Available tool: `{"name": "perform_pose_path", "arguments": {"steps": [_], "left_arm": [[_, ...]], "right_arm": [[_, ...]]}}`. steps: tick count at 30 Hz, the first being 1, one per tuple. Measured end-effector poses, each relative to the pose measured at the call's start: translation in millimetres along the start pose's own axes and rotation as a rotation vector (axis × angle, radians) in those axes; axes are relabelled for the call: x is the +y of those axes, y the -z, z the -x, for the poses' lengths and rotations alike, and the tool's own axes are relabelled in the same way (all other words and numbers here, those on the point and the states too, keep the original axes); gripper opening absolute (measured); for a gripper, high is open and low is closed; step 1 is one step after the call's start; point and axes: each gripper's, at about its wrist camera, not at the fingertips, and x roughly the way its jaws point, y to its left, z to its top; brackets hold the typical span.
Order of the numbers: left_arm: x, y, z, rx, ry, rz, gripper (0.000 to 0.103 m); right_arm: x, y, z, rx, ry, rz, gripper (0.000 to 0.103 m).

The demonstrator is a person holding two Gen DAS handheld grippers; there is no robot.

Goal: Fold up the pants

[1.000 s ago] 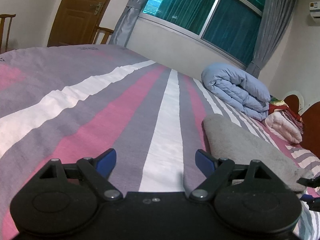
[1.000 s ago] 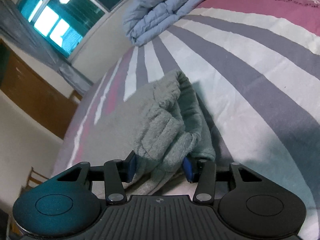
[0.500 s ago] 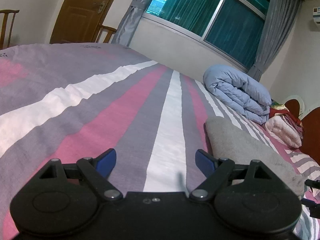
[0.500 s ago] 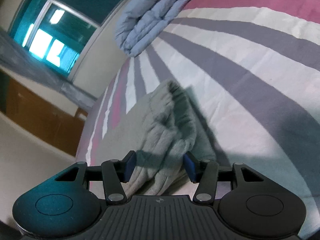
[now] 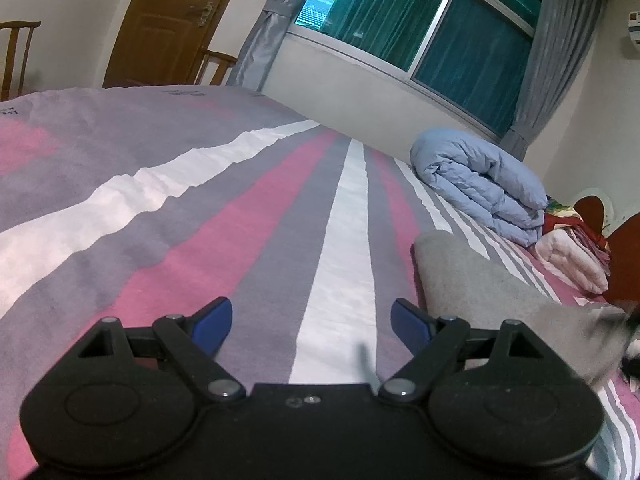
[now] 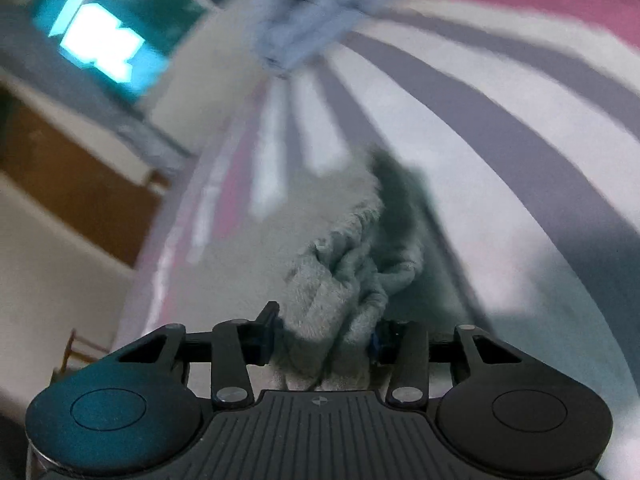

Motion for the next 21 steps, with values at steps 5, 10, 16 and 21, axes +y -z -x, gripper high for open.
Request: {"name": "perform_pose_path", "arguments": {"steps": [5, 10, 16, 21], "left_arm": [[-4, 1, -1, 0.006, -0.003, -0.023, 0.080], [-2, 1, -3, 0.012, -0.010, -0.014, 0.080], [-3, 1, -4, 0.017, -0.016, -0.028, 0.080], [-4, 1, -5, 0.019, -0.023, -0.033, 0.080]], "right_arm": [[5, -6, 34, -0.252, -0.296, -0.055, 0.039], [-67, 32, -26, 0.039, 0.034, -0.132, 0.039], [-53, 26, -9, -0.061, -0.031, -0.040, 0.039], [-68, 33, -17, -0.020, 0.053, -0.053, 0.039]]}}
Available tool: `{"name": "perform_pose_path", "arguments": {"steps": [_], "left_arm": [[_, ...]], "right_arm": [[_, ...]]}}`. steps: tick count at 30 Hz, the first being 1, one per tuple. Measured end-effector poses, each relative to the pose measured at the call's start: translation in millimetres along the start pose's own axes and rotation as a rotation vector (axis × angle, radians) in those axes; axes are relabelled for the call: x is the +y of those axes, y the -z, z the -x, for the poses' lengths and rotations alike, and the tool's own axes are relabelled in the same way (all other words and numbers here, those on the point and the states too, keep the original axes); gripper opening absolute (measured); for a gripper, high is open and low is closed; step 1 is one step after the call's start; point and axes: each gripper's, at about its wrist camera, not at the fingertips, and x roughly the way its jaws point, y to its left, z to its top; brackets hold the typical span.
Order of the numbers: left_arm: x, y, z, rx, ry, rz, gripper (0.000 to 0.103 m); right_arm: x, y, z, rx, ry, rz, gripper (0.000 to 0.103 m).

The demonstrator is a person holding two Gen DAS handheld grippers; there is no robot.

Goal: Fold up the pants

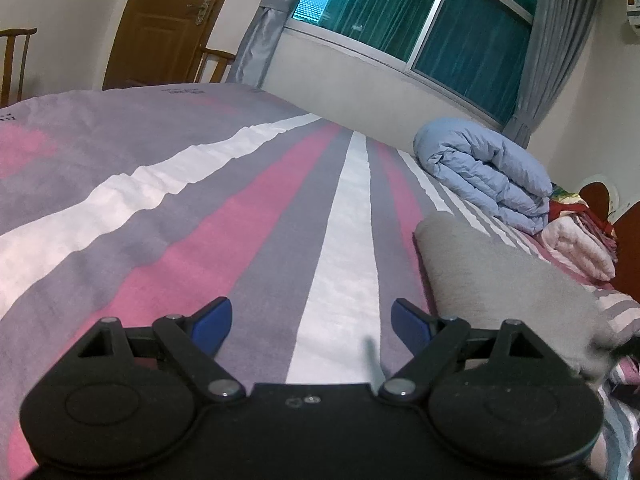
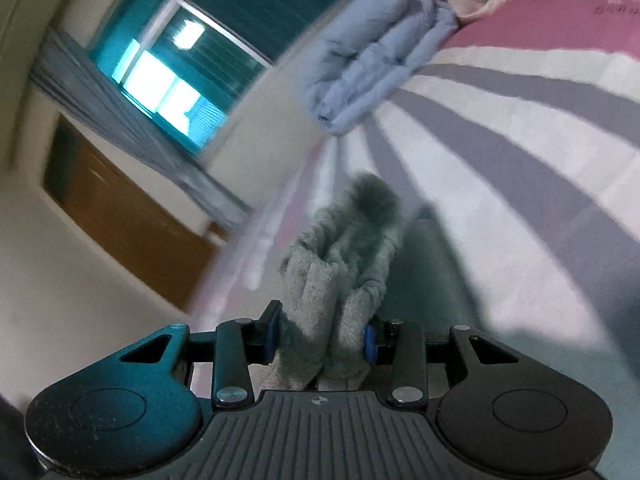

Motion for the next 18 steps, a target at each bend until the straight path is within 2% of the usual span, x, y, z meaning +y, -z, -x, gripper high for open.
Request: {"name": "perform_pose_path", "arguments": {"steps": [1, 3, 8, 13, 18], "left_arm": [[-1, 0, 0, 0.002, -0.001, -0.001, 0.080], [-3, 1, 1, -0.003, -0.001, -0.009, 0.080], [-7, 2, -1, 0.000, 0.001, -0.023, 0.080], [-12, 3, 0, -0.001, 0.008, -0.044, 0.080], [-9, 3, 0, -0.006, 0.004, -0.031, 0.080]], "right_arm": [[-17, 3, -8, 0.039, -0.002, -0.064, 0.039], [-28, 1, -3, 0.041, -0.068, -0.105, 0.042], [-20, 8, 20, -0.009, -0.090, -0.045, 0.065], [-17, 19, 23, -0.005, -0.090, -0.057, 0.067], [-8, 2, 17, -0.002, -0.080, -0.037, 0.067]]}}
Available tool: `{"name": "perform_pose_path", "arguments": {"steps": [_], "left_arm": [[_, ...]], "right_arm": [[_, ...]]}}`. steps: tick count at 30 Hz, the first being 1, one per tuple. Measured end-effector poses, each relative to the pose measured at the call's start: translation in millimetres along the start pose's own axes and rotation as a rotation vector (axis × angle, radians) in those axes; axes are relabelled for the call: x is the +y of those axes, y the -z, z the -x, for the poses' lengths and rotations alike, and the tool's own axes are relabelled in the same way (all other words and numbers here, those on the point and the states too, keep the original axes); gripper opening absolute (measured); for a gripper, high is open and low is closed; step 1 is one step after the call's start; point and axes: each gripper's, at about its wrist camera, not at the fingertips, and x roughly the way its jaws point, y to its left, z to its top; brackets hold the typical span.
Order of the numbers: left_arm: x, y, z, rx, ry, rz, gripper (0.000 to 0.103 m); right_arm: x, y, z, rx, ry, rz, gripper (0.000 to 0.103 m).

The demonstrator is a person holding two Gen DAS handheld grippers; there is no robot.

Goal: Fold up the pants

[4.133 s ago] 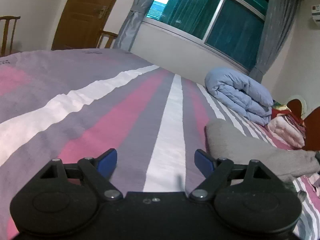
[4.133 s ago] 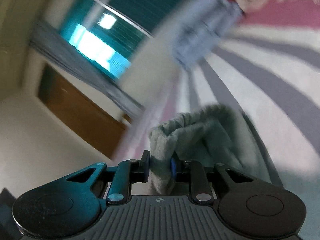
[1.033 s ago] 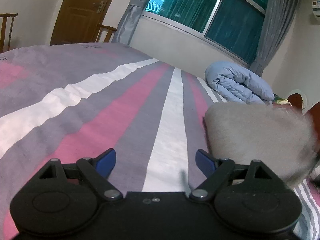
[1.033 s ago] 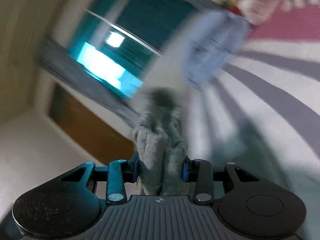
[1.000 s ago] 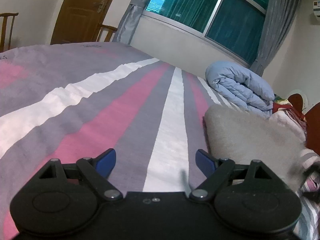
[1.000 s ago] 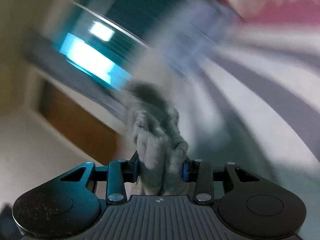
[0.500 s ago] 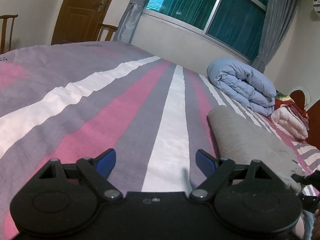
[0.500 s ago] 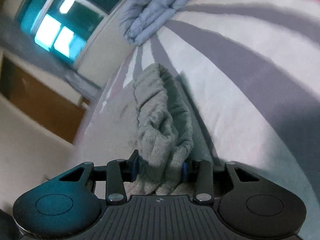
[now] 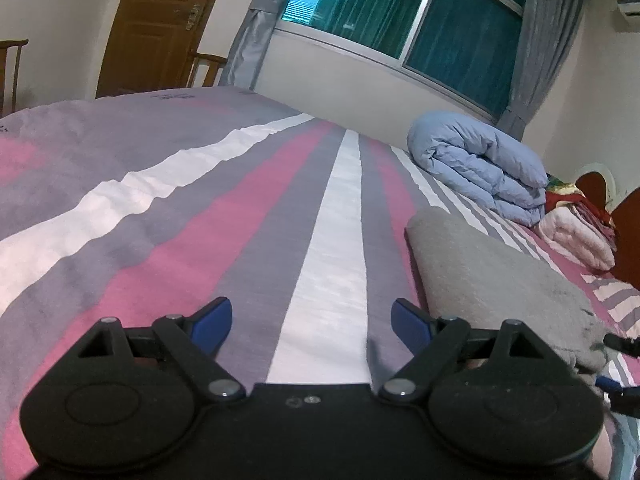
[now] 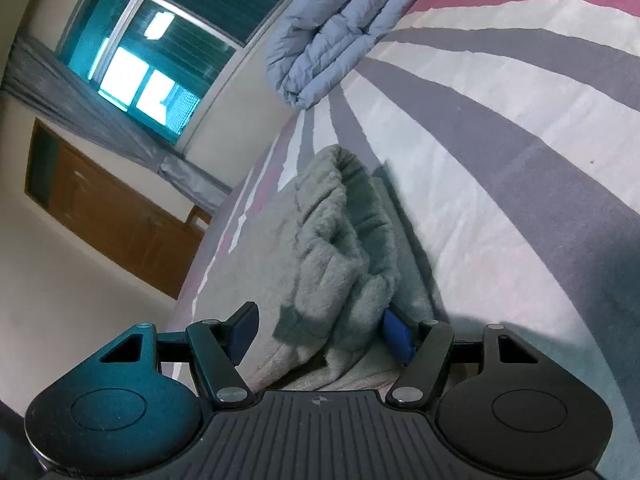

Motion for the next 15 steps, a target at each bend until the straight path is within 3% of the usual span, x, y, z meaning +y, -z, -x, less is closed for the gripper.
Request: {"name": "perform_pose_path", "arguments": {"steps": [5, 12, 15], "left_arm": [[-2, 0, -1, -0.003, 0.002, 0.006, 0.080], [-30, 8, 12, -0.014, 0.039, -0.164, 0.077], [-39, 13, 15, -0.014, 0.037, -0.184, 0.077]], "right_arm": [[4, 1, 9, -0.020, 0.013, 0.019, 0.067], [3, 5, 29, -0.057, 0.005, 0.002, 0.074], [7, 13, 45, -0.077, 0.006, 0.010, 0.075]]}}
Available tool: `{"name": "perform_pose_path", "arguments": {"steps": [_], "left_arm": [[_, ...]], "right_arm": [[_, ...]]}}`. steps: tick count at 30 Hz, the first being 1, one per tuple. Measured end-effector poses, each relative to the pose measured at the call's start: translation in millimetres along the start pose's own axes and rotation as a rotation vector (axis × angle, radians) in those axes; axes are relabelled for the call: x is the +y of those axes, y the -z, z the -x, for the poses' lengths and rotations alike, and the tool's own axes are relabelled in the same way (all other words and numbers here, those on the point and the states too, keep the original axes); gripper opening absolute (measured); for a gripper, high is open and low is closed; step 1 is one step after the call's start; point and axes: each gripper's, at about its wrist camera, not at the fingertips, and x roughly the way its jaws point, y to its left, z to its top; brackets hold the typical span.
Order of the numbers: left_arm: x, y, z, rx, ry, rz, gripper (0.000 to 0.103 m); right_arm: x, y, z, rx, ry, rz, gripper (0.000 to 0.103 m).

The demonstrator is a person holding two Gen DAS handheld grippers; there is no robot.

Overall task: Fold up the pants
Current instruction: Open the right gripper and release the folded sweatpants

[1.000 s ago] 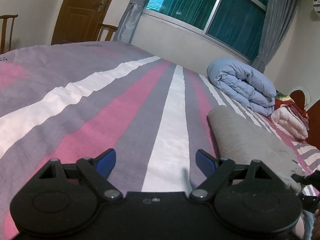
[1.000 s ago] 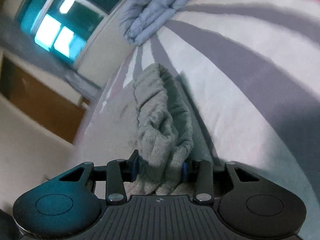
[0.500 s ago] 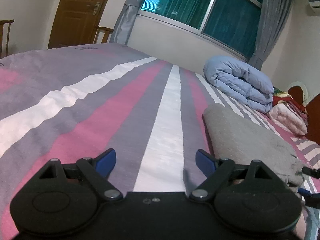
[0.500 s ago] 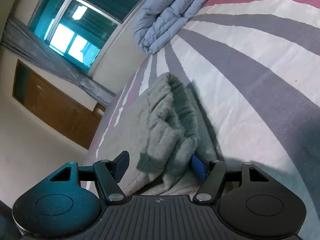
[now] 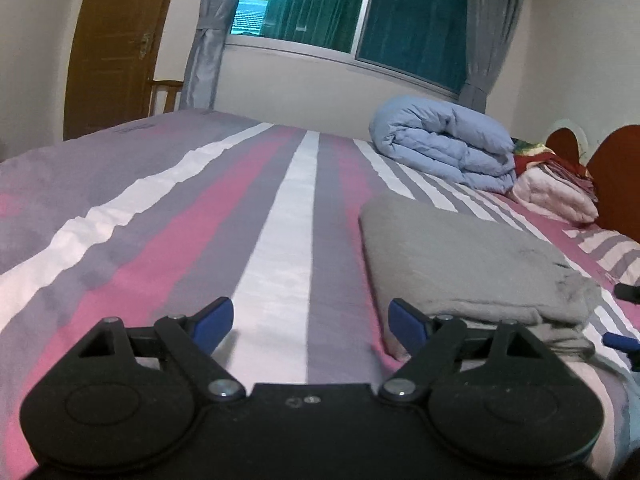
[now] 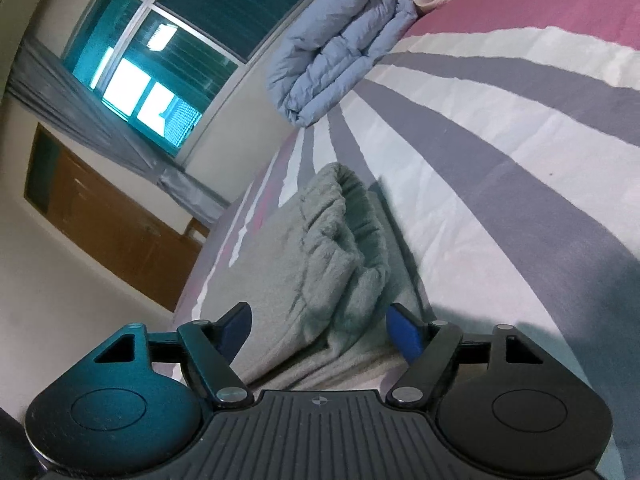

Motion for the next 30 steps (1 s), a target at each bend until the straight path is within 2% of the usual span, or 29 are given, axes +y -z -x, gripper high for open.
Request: {"name": "perform_pose_path", "arguments": {"steps": [1, 2, 4, 12, 16, 19, 23, 26, 30], "left_arm": [[-3, 1, -1, 0.002, -0.007, -0.009, 0.077], [-6, 2, -2, 0.009, -0.010, -0.013, 0.077], [-12, 3, -5, 0.022, -0.017, -0.023, 0.077], [-33, 12, -3, 0.030, -0.012, -0.092, 0.078], [-33, 13, -21, 0.082, -0.040, -0.100, 0.078], [-32, 12, -31, 0.066, -0.023, -0.081, 0.080], [-39, 16, -45, 0.051, -0.041, -0.128, 0.084], [-31, 16, -44, 0.057, -0.054, -0.112, 0.084], [-19, 14, -34, 0.064, -0.044, -0.108, 0.079]], "right_arm": [[1, 3, 7, -0.016, 0.002, 0.005, 0.076], [3, 6, 15, -0.035, 0.005, 0.012, 0.085], [3, 9, 25, -0.052, 0.004, 0.019, 0.093], [-1, 7, 27, -0.063, 0.009, -0.016, 0.093], [-5, 7, 25, -0.056, 0.003, -0.023, 0.093], [-8, 6, 24, -0.050, 0.005, -0.035, 0.093], [-10, 7, 19, -0.037, 0.021, -0.034, 0.093], [-10, 8, 15, -0.029, 0.031, -0.027, 0.093], [-13, 8, 13, -0.027, 0.032, -0.034, 0.093]]}}
